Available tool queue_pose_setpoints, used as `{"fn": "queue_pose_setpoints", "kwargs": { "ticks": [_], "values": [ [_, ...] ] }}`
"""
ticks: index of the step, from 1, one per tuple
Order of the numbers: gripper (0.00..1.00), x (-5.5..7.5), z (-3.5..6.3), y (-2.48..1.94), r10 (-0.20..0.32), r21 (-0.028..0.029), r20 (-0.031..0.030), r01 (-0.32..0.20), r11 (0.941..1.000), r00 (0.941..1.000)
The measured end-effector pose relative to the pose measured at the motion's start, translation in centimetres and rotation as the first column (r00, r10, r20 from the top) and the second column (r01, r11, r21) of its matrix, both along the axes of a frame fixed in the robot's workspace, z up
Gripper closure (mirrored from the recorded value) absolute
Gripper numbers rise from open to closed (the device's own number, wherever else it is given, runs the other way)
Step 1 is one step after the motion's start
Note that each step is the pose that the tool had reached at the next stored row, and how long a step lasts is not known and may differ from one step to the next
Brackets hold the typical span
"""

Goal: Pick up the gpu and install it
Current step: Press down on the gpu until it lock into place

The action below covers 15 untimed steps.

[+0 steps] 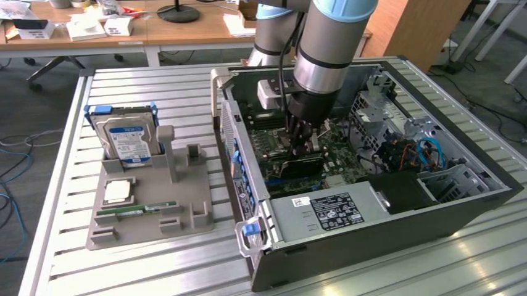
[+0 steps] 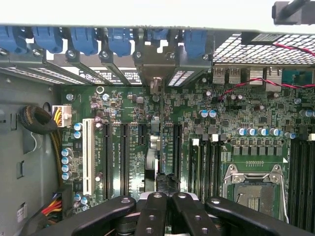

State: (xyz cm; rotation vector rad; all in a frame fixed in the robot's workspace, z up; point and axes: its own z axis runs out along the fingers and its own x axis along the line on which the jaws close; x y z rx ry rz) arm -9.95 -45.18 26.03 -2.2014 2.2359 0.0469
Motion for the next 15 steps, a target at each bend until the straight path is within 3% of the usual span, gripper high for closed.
{"fn": "queue_pose_setpoints", "kwargs": {
  "ticks": [15],
  "values": [
    [0.89,-0.02,-0.14,0.00,0.000,0.0000,0.0002,0.000,1.0000,1.0000]
  ]
}}
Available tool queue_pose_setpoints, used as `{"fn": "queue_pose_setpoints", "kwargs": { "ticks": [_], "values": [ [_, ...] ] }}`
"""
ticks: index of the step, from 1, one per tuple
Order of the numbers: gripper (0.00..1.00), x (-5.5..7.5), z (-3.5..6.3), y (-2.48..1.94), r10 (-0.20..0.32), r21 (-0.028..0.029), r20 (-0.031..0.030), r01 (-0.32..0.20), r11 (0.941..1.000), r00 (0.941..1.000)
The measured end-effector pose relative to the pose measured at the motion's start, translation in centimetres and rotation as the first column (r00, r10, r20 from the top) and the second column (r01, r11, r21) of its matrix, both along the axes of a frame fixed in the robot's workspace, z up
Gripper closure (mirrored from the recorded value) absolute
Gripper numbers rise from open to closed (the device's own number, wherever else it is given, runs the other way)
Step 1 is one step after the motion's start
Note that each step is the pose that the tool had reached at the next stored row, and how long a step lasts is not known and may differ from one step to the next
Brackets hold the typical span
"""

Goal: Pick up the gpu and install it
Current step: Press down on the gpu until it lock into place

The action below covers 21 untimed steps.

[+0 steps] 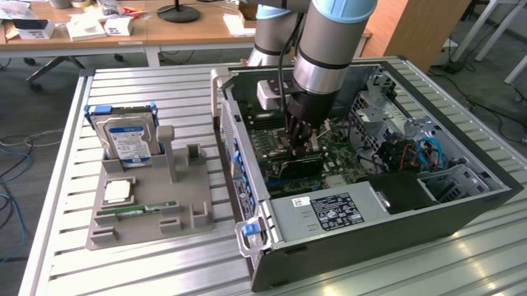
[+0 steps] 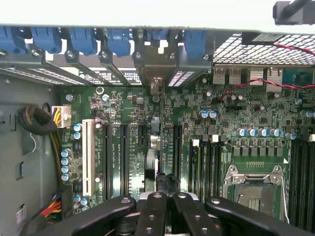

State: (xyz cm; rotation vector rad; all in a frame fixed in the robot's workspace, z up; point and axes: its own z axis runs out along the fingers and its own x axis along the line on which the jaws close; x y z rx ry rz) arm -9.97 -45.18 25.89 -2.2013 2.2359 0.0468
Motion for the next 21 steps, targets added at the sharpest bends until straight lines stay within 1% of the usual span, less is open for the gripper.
{"fn": "queue_pose_setpoints", "kwargs": {
  "ticks": [4,7,8,9,21],
  "values": [
    [0.89,0.0,0.06,0.01,0.000,0.0004,0.0001,0.000,1.0000,1.0000],
    [0.89,0.0,0.37,0.03,0.000,0.0030,0.0022,0.000,1.0000,1.0000],
    [0.89,0.0,0.62,0.01,0.000,0.0010,0.0006,0.000,1.0000,1.0000],
    [0.89,0.0,0.84,0.01,0.000,0.0005,0.0002,0.000,1.0000,1.0000],
    [0.89,0.0,3.30,0.00,0.000,0.0001,0.0000,0.000,1.0000,1.0000]
  ]
}}
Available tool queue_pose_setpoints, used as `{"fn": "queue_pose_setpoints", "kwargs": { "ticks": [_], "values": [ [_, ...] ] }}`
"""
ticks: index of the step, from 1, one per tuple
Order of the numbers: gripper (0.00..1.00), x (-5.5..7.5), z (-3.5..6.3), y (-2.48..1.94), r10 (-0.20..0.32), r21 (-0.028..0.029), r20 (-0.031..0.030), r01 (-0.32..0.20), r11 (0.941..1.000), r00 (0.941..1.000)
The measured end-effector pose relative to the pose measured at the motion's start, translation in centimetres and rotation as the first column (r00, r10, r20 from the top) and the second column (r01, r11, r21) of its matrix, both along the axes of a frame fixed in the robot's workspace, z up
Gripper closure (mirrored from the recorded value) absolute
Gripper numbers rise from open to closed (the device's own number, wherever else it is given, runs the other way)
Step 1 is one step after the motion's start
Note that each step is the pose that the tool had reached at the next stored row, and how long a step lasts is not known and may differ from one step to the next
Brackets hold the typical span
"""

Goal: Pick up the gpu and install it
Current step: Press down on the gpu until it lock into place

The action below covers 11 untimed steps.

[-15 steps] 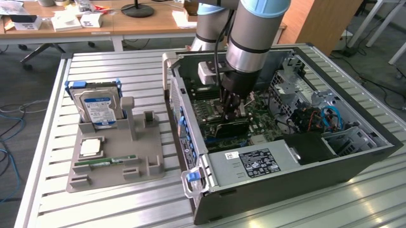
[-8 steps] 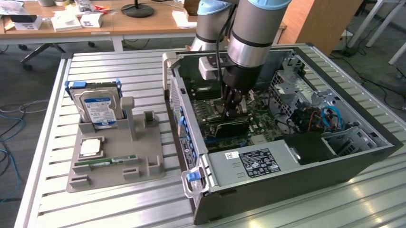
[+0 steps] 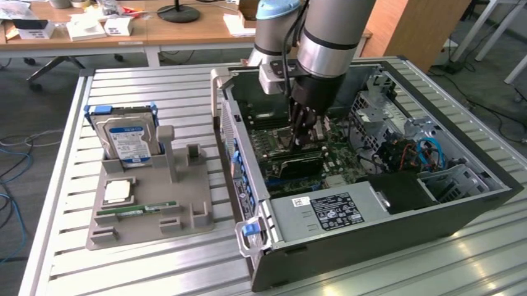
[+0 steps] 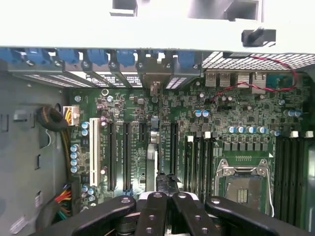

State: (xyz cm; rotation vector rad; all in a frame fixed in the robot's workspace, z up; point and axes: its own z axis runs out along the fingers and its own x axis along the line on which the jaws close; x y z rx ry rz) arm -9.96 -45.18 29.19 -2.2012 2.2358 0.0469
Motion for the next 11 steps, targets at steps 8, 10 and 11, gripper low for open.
{"fn": "queue_pose_setpoints", "kwargs": {
  "ticks": [8,10,11],
  "values": [
    [0.89,0.00,0.70,0.00,0.000,0.0000,0.0000,0.000,1.0000,1.0000],
    [0.89,0.00,0.70,0.00,0.000,0.0000,0.0001,0.000,1.0000,1.0000],
    [0.89,0.00,0.70,0.00,0.000,0.0000,0.0001,0.000,1.0000,1.0000]
  ]
}}
